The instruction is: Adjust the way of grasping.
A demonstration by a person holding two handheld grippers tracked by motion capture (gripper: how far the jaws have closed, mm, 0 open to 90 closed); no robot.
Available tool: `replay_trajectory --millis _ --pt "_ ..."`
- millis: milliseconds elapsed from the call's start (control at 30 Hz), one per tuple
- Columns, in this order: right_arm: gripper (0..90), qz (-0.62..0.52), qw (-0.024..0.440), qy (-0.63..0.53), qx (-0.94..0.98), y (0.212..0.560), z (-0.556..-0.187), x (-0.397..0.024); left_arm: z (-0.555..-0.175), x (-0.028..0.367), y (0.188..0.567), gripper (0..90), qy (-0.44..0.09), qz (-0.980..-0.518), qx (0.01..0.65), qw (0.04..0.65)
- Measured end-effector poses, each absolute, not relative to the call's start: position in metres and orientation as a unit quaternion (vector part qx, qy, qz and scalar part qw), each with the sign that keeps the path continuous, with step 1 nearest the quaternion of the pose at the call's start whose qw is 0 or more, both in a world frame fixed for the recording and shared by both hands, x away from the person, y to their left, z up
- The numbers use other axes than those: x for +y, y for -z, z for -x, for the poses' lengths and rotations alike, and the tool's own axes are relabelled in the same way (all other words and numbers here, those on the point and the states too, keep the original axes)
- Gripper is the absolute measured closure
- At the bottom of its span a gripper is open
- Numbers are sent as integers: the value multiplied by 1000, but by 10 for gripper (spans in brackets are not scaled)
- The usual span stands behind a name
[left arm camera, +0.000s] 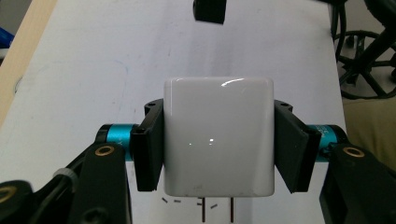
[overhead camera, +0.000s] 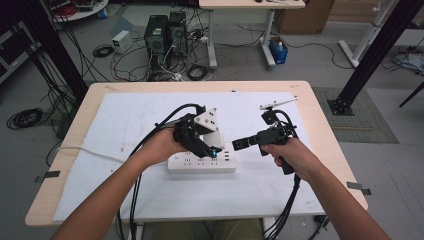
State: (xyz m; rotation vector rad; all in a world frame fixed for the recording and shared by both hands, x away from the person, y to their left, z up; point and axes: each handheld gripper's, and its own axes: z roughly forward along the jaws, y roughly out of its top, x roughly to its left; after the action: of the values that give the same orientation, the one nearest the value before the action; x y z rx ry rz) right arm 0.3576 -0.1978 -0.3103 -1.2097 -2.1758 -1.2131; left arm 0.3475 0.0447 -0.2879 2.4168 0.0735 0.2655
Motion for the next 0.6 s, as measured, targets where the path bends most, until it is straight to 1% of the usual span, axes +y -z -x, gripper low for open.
replay_trajectory --millis 367,433,600 --pt "15 448 237 441 -741 319 -367 -187 -344 29 289 425 -113 -924 16 364" --pt "37 453 246 442 -734 321 -369 -186 -343 27 289 425 -113 -925 13 363" --pt "43 467 264 445 -717 325 -372 -183 -343 24 290 425 -115 -925 9 362"
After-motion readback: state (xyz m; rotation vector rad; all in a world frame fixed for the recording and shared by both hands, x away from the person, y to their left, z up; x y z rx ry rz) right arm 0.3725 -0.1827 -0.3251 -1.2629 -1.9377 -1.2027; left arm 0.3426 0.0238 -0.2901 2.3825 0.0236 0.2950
